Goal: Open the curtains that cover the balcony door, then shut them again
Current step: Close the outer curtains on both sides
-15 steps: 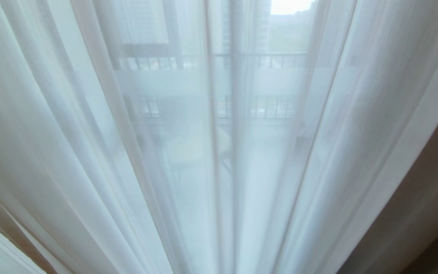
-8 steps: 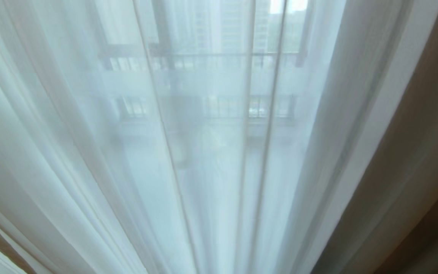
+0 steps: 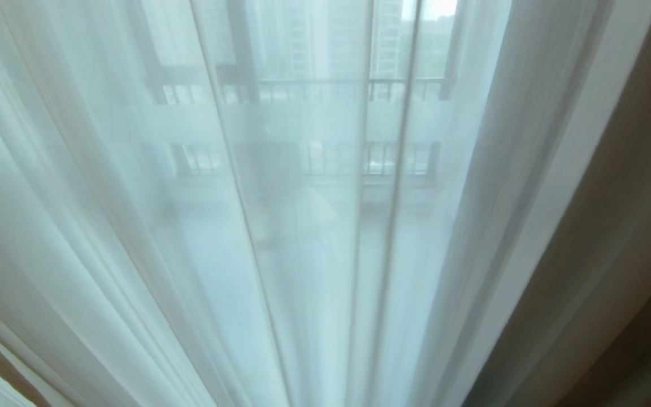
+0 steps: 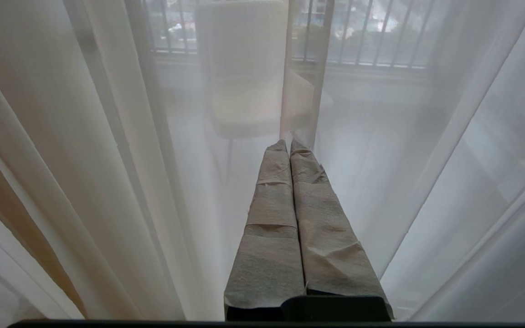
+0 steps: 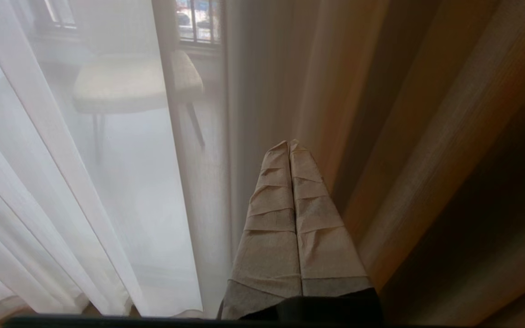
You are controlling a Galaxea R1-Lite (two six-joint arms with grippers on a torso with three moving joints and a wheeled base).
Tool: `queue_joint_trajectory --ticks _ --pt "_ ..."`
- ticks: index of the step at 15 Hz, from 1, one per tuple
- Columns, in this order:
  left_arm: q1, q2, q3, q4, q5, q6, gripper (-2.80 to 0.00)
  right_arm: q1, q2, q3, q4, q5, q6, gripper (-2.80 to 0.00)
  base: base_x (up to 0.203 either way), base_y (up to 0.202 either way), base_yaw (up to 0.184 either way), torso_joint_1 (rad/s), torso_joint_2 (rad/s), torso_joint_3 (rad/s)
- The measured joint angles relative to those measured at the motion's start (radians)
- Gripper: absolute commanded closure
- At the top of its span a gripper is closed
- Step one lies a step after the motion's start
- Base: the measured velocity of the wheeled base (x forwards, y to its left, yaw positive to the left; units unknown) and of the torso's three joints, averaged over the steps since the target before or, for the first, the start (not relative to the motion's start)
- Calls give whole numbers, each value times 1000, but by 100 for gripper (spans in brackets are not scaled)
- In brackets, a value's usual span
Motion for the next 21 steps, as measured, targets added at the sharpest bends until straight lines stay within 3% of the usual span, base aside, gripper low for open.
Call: queue_joint_trajectory --ticks 6,9,14,19,21 --pt "1 0 1 -1 0 0 0 0 0 -8 -34 0 -1 0 0 0 0 0 0 0" --pt "0 0 1 -1 0 0 0 0 1 -92 -11 21 0 0 0 0 0 0 0 0" --pt "0 0 0 -1 -1 0 0 3 111 -405 75 13 2 0 0 0 0 0 0 0" --pt "0 0 0 0 0 0 0 -2 355 -758 115 -137 4 0 0 0 0 0 0 0" --pt "0 0 0 -1 -1 0 0 -78 440 -844 137 -156 11 0 0 0 0 0 0 0"
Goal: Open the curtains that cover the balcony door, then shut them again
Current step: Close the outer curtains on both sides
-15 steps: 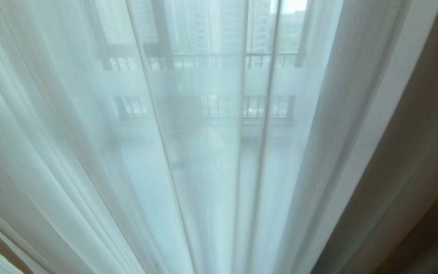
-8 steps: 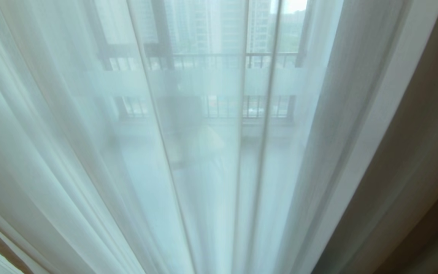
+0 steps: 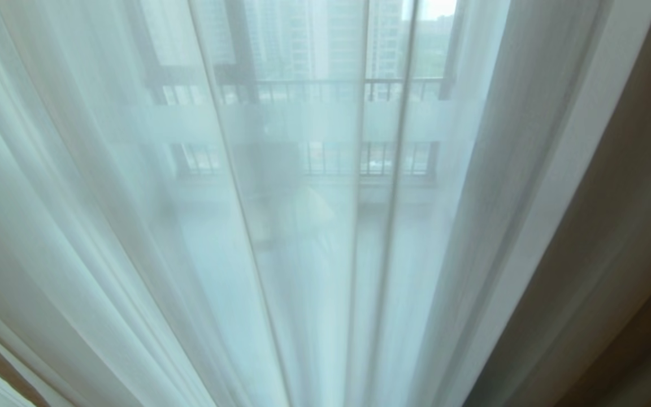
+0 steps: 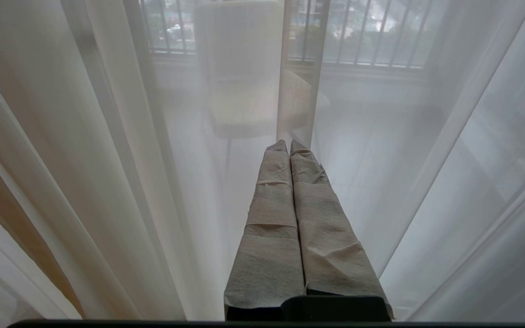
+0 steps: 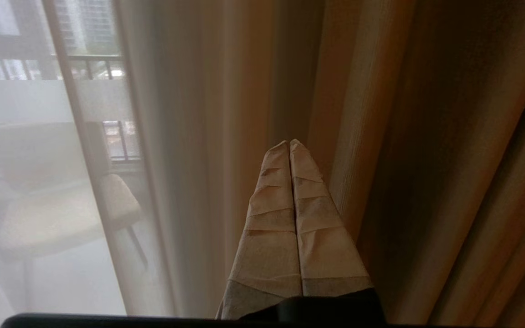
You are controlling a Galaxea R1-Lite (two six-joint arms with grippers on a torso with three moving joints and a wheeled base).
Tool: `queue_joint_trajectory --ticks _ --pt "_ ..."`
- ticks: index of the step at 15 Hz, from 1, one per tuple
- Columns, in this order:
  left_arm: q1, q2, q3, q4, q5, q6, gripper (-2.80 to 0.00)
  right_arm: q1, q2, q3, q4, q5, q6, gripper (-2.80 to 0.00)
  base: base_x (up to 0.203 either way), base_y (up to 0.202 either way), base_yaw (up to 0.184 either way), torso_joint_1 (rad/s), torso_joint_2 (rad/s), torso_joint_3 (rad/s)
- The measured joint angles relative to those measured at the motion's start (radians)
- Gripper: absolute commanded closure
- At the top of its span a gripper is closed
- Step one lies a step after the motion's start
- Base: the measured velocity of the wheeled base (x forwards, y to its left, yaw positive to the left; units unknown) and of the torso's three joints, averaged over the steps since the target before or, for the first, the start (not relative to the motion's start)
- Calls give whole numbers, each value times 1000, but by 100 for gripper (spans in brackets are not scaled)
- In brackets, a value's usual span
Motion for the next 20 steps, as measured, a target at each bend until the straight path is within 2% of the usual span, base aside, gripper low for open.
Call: queue_joint_trajectory --ticks 2,7,8,13,20 --pt "0 0 0 0 0 -1 0 -103 74 -57 3 30 30 0 0 0 0 0 0 0" --pt "0 0 0 1 0 -1 0 -348 186 -155 6 177 50 0 0 0 0 0 0 0" --pt "0 0 0 0 0 -1 0 -380 189 -160 12 195 51 -280 0 0 0 0 0 0" --pt "0 0 0 0 0 -1 0 -443 152 -151 37 204 48 -280 0 0 0 0 0 0" --pt "0 0 0 0 0 -1 0 -500 118 -88 -18 198 56 -280 0 0 0 0 0 0"
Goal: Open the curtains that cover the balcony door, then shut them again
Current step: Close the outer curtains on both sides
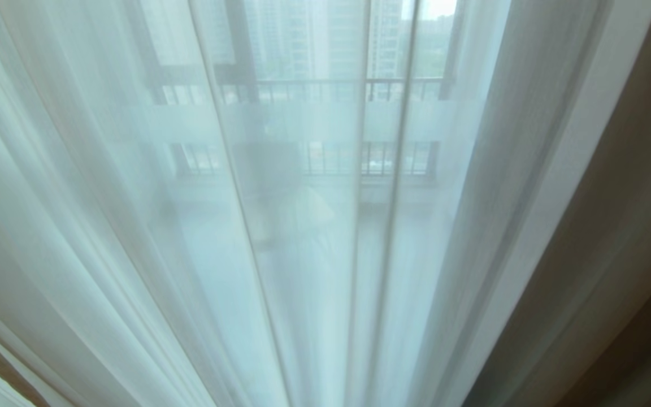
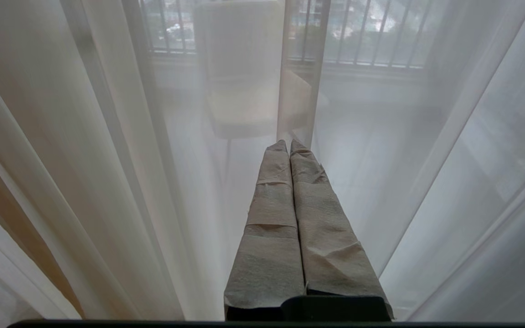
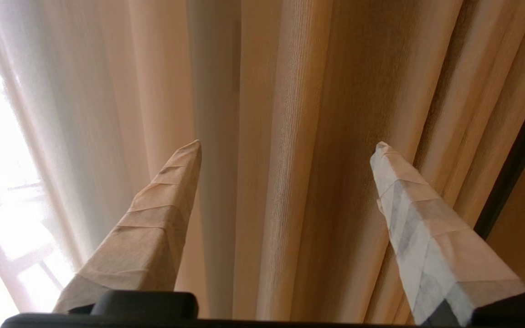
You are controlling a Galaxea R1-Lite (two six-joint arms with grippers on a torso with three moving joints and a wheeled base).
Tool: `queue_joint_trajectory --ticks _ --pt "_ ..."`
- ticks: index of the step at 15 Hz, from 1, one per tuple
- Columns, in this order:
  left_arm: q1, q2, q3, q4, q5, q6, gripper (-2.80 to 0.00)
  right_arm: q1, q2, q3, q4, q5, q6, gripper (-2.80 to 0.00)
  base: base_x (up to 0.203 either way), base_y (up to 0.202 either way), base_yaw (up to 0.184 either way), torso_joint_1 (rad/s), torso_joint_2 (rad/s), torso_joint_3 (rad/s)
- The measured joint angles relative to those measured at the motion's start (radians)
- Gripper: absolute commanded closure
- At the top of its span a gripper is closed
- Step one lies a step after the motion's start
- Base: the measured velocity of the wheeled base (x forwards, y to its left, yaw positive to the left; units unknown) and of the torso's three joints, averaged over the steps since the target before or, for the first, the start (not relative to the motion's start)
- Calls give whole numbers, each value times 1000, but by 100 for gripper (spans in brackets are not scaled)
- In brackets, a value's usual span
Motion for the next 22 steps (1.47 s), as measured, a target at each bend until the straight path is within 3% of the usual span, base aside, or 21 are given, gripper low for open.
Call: queue_joint_trajectory --ticks 5,12,22 --pt "0 0 0 1 0 0 0 -37 0 44 -124 0 13 -280 0 0 0 0 0 0" --pt "0 0 -1 0 0 0 0 -51 22 46 -150 0 19 -280 0 0 0 0 0 0" --pt "0 0 0 0 0 0 0 -98 402 -75 -459 5 75 -280 0 0 0 0 0 0"
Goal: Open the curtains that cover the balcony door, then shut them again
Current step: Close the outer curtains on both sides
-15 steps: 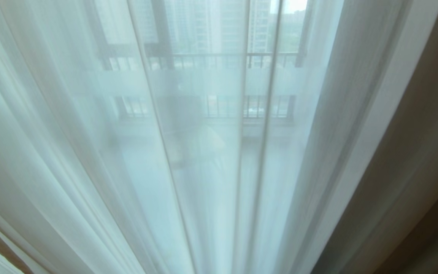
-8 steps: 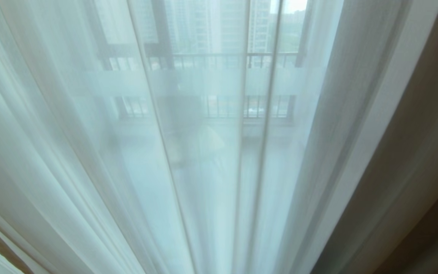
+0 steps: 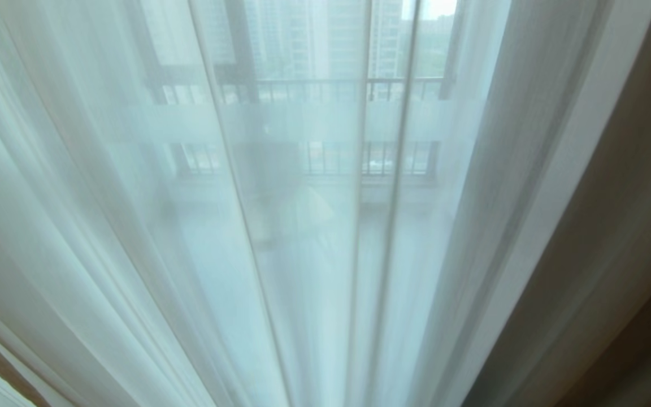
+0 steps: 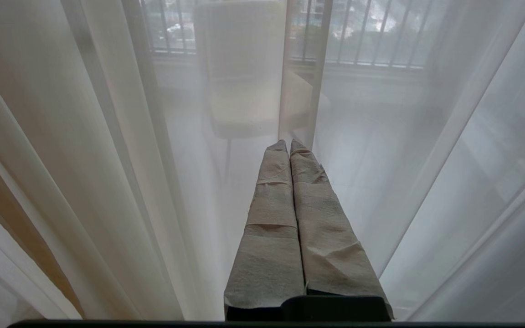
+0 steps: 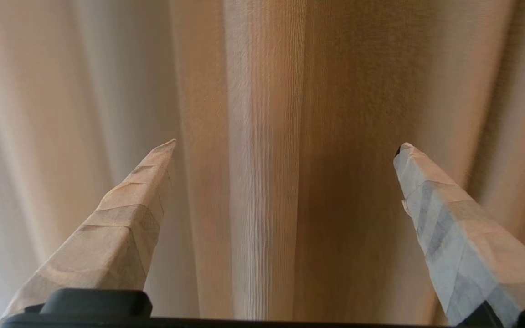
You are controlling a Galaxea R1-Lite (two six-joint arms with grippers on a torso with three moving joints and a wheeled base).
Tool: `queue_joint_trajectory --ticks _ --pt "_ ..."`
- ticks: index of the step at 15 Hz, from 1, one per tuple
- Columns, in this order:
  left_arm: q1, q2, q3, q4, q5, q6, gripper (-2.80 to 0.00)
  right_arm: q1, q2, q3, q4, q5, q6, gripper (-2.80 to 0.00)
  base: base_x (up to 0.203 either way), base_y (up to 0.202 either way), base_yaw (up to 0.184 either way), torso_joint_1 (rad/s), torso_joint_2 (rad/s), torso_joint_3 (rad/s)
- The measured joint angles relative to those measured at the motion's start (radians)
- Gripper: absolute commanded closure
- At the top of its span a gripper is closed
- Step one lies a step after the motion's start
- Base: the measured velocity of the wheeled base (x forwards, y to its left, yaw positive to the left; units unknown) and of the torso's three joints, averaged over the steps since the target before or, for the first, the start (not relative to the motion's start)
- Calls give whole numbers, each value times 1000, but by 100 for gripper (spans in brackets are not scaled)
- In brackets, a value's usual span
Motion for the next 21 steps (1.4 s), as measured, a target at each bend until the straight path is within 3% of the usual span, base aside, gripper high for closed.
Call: queue_joint_trajectory --ticks 6,7,12,19,21 --pt "0 0 0 0 0 0 0 13 177 -139 -36 10 55 -280 0 0 0 0 0 0" --pt "0 0 0 0 0 0 0 28 201 -153 -73 29 66 0 0 0 0 0 0 0" --pt "0 0 0 0 0 0 0 59 273 -207 -157 131 73 0 0 0 0 0 0 0" --pt "0 0 0 0 0 0 0 61 297 -239 -219 145 82 0 0 0 0 0 0 0" --pt "0 0 0 0 0 0 0 61 297 -279 -221 219 80 0 0 0 0 0 0 0"
